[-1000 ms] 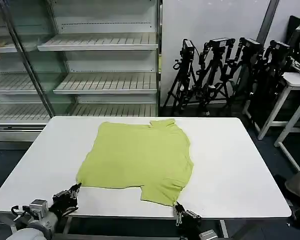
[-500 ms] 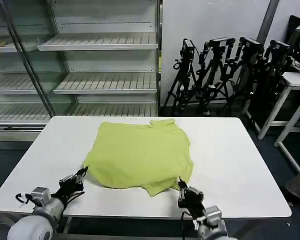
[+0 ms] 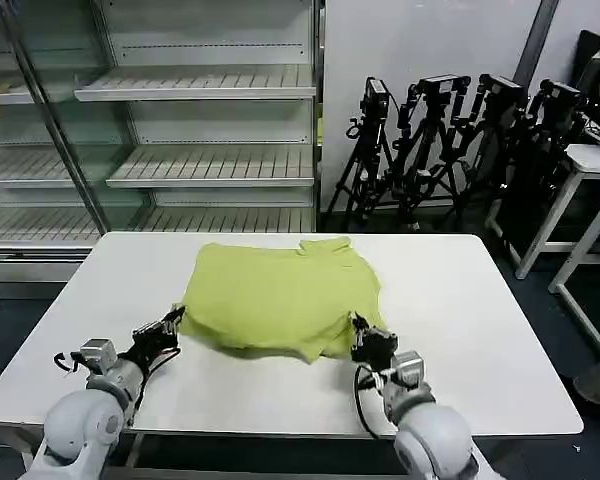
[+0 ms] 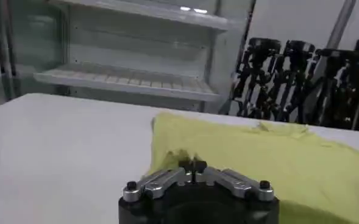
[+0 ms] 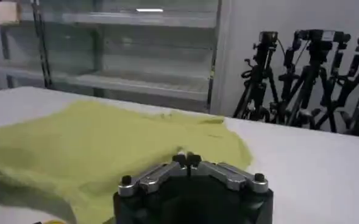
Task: Fold and organize the clothes.
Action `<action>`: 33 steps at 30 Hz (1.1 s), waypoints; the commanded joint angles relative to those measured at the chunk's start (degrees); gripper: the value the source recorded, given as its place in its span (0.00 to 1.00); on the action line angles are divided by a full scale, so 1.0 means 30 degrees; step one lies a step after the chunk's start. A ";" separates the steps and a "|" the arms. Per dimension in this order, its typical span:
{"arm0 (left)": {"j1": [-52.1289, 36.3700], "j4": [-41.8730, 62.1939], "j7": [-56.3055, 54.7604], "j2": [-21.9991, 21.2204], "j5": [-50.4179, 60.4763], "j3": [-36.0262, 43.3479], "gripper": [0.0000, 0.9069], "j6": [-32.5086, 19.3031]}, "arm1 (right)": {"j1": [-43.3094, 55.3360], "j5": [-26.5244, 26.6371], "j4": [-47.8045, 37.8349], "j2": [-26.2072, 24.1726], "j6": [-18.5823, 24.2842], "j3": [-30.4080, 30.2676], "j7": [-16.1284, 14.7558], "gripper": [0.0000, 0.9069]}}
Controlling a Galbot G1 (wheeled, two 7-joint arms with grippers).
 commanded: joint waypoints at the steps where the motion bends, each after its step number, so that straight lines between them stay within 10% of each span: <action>1: -0.1909 0.2309 0.0035 0.0300 -0.0428 0.0671 0.01 -0.0399 | 0.1788 -0.0166 -0.1721 0.0087 0.0086 -0.0135 -0.0308 0.00; 31: -0.3404 0.4108 0.0490 0.0714 0.0286 0.1731 0.01 -0.0532 | 0.1982 -0.0510 -0.2627 0.0465 0.0740 -0.0108 -0.0465 0.00; 33: -0.3449 0.4087 0.0491 0.0755 0.0548 0.1825 0.17 -0.0447 | 0.1953 -0.0588 -0.2677 0.0500 0.0719 -0.0130 -0.0468 0.00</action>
